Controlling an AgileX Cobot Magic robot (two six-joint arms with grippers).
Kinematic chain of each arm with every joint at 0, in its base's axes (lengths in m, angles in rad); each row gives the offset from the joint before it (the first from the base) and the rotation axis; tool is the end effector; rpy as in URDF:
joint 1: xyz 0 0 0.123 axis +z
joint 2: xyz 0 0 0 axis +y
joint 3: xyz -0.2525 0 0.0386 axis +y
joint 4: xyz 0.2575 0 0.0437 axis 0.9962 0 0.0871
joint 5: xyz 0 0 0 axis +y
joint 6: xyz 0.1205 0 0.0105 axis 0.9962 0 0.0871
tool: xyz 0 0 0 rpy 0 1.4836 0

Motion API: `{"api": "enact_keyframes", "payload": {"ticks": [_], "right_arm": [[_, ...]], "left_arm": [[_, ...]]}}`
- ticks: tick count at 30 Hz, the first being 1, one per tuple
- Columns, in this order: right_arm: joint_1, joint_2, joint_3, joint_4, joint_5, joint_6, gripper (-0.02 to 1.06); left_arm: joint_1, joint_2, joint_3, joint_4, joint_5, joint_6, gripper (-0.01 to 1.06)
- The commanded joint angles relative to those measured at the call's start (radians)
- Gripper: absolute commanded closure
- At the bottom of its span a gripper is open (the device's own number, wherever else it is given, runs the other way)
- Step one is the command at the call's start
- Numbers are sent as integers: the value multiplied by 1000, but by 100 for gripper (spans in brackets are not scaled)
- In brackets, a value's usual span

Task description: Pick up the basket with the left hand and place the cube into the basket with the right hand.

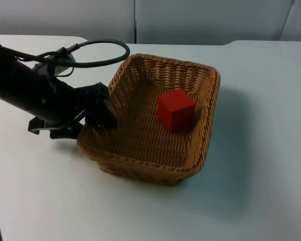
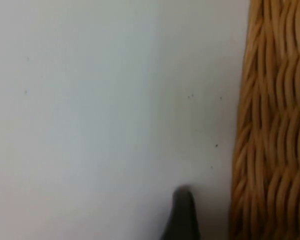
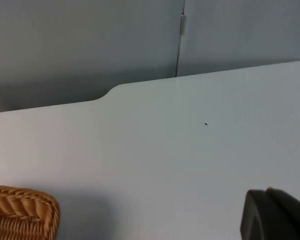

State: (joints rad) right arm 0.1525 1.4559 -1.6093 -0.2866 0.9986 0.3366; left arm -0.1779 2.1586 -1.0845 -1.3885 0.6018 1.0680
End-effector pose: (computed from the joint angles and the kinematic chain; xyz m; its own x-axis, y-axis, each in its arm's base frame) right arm 0.3444 0.0238 0.3816 -0.6505 0.0744 -0.7559 0.1438 0.9893 -0.0264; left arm 0.3600 -0.1332 0.0161 -0.9558 -0.0636 -0.2871 0.1287 0.7873 -0.6029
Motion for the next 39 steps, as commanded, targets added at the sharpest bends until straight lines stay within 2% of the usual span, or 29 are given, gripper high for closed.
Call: {"api": "enact_keyframes", "payload": {"ticks": [1,7,9,11,12,14,15,17,18,19,20,21,22,23,25,26,27,29,31,32,34,37,38,39], "right_arm": [[-4,-9,7,-1,-6,2,104],[-4,-9,7,-1,-8,2,104],[-4,-9,7,-1,-4,2,104],[-4,-9,7,-9,15,2,104],[-4,-9,7,-9,15,2,104],[-4,-10,7,-47,43,4,104],[-4,-17,7,-69,54,18,104],[-4,-28,7,-103,57,37,104],[-4,-43,7,-141,54,55,104],[-4,-68,7,-174,47,81,104],[-4,-101,7,-216,36,108,104],[-4,-139,7,-251,27,124,104],[-4,-139,7,-251,27,124,104],[-4,-200,7,-270,28,136,104],[-4,-299,7,-245,56,136,104],[-4,-341,7,-222,70,136,104],[-4,-341,7,-222,70,136,104],[-4,-442,22,-193,89,136,104],[-4,-539,78,-171,92,136,104],[-4,-539,78,-171,92,136,104],[-4,-659,174,-171,90,140,104],[-4,-841,378,-179,61,198,104],[-4,-841,378,-179,61,198,104],[-4,-926,491,-179,36,218,104]], "left_arm": [[-3,-11,0,15,-31,14,40],[-3,-167,-84,65,-1,13,42],[-3,-247,-112,73,-1,13,50],[-3,-339,-128,134,-6,-17,71],[-3,-339,-128,134,-6,-17,71],[-3,-431,-130,208,-23,-61,98],[-3,-481,-130,269,-25,-91,105],[-3,-534,-130,324,-25,-131,105],[-3,-577,-130,380,-18,-198,105],[-3,-633,-130,467,-18,-280,105],[-3,-719,-128,637,-11,-402,105],[-3,-770,-127,744,-1,-507,105],[-3,-770,-127,744,-1,-507,105],[-3,-828,-127,888,32,-618,105],[-3,-947,-127,1161,126,-830,105],[-3,-996,-124,1241,170,-910,105],[-3,-996,-124,1241,170,-910,105],[-3,-1111,-124,1380,280,-1001,105],[-3,-1218,-121,1449,351,-1059,105],[-3,-1218,-121,1449,351,-1059,105],[-3,-1346,-73,1477,340,-1088,105],[-3,-1529,37,1477,322,-1094,105],[-3,-1529,37,1477,322,-1094,105],[-3,-1604,102,1477,322,-1094,105]]}}
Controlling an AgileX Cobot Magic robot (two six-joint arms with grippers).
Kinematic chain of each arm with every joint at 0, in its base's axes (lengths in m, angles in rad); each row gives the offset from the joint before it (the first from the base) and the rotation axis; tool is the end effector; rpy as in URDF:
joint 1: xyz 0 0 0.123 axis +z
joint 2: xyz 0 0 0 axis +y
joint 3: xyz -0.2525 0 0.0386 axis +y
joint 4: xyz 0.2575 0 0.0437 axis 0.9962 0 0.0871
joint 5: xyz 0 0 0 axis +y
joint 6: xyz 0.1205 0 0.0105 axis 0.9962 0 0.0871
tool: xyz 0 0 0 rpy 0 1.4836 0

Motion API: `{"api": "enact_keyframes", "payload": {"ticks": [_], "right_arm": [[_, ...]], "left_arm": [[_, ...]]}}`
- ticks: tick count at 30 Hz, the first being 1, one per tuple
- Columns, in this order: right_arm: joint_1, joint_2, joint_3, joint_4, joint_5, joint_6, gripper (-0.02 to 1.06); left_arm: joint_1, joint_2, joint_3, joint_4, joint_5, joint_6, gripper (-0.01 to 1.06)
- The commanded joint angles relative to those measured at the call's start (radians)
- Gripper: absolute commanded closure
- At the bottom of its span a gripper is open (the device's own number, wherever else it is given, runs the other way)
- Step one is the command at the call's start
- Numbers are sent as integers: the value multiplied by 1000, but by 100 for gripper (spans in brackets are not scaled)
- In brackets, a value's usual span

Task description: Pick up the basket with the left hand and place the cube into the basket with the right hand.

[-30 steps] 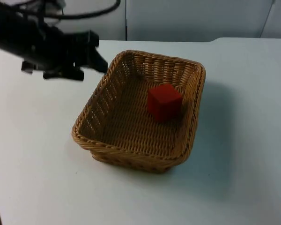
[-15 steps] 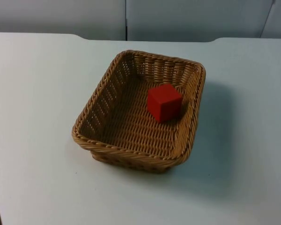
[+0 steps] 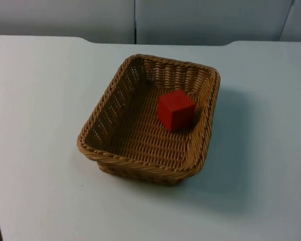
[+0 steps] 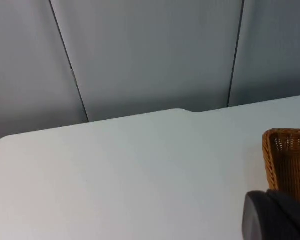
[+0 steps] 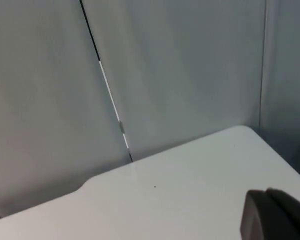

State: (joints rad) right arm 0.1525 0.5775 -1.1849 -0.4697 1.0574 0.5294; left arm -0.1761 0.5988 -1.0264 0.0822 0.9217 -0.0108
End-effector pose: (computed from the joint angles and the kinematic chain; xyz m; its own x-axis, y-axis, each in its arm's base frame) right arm 0.1079 -0.0317 0.4418 -0.2265 0.2267 -0.9473 0.3073 0.9395 0.1514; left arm 0.1395 -0.0168 0.3961 -0.3834 0.1077 -0.9173 0.1307 0.9895 0.0616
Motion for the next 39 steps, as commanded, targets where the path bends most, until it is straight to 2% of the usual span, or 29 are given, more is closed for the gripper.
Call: {"api": "enact_keyframes", "payload": {"ticks": [1,4,6,7,8,11,19,22,28,39], "right_arm": [[-4,-106,137,4,-40,29,104],[-4,-211,247,19,-47,23,104],[-4,-291,345,73,-35,-55,104],[-4,-291,345,73,-35,-55,104],[-4,-348,398,141,-16,-139,104],[-4,-447,494,263,11,-235,104],[-4,-577,665,347,48,-304,104],[-4,-577,667,353,39,-306,104],[-4,-577,672,400,25,-410,104],[-4,-577,672,398,23,-398,104]], "left_arm": [[-4,-93,80,6,5,-16,105],[-4,-175,164,6,35,5,105],[-4,-246,255,-10,89,43,105],[-4,-246,255,-10,89,43,105],[-4,-272,291,-31,112,64,105],[-5,-340,381,-99,141,90,105],[-5,-464,494,-183,154,134,105],[-7,-483,496,-178,170,136,105],[-30,-535,505,-174,170,165,105],[-55,-599,505,-153,172,157,105]]}}
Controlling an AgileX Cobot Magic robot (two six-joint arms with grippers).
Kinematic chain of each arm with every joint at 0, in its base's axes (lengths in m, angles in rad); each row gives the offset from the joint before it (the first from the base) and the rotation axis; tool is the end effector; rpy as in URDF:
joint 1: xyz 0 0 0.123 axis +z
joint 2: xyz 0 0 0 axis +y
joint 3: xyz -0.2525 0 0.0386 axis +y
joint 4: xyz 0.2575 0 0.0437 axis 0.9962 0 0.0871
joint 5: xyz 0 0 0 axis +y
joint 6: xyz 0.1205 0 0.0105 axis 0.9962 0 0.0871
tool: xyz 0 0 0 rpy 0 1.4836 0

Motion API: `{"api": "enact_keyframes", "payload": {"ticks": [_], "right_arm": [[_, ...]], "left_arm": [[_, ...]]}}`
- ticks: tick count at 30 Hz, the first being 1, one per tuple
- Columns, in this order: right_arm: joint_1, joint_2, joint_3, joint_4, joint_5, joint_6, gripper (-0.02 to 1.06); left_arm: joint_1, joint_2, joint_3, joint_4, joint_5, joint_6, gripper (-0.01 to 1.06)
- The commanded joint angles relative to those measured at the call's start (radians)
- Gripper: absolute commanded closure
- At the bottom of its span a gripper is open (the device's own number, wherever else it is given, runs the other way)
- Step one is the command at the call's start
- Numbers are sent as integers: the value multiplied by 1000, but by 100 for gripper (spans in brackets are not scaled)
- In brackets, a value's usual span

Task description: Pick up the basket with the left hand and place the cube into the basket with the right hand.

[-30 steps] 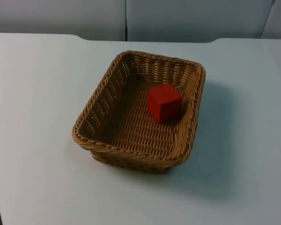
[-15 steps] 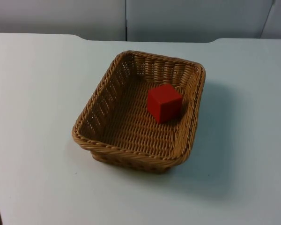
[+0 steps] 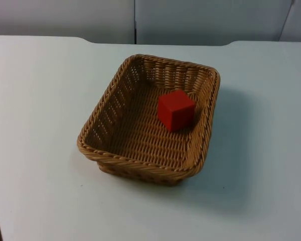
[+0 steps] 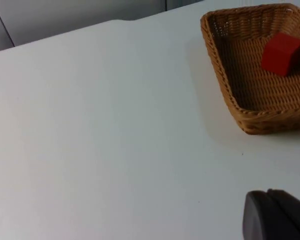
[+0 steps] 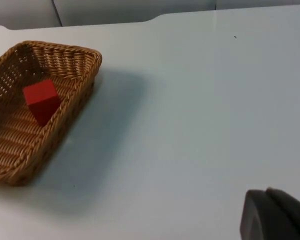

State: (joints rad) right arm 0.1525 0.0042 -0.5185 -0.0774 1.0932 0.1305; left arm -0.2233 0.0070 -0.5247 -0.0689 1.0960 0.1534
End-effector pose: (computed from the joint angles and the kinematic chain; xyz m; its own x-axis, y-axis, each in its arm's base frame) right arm 0.0574 0.0004 0.2705 -0.4722 0.0230 -0.8812 -0.0472 0.9976 0.0514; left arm 0.0534 -0.0197 0.2719 -0.4224 0.2203 -0.8792 0.3275 0.9416 0.0786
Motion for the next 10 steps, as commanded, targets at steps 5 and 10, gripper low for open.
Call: {"api": "enact_keyframes", "payload": {"ticks": [5,10], "right_arm": [[-4,-4,6,5,-13,1,104],[-4,-4,6,5,-13,1,104]], "left_arm": [[-8,-7,3,-11,-2,-39,105],[-8,-7,3,-13,-6,-52,105]]}}
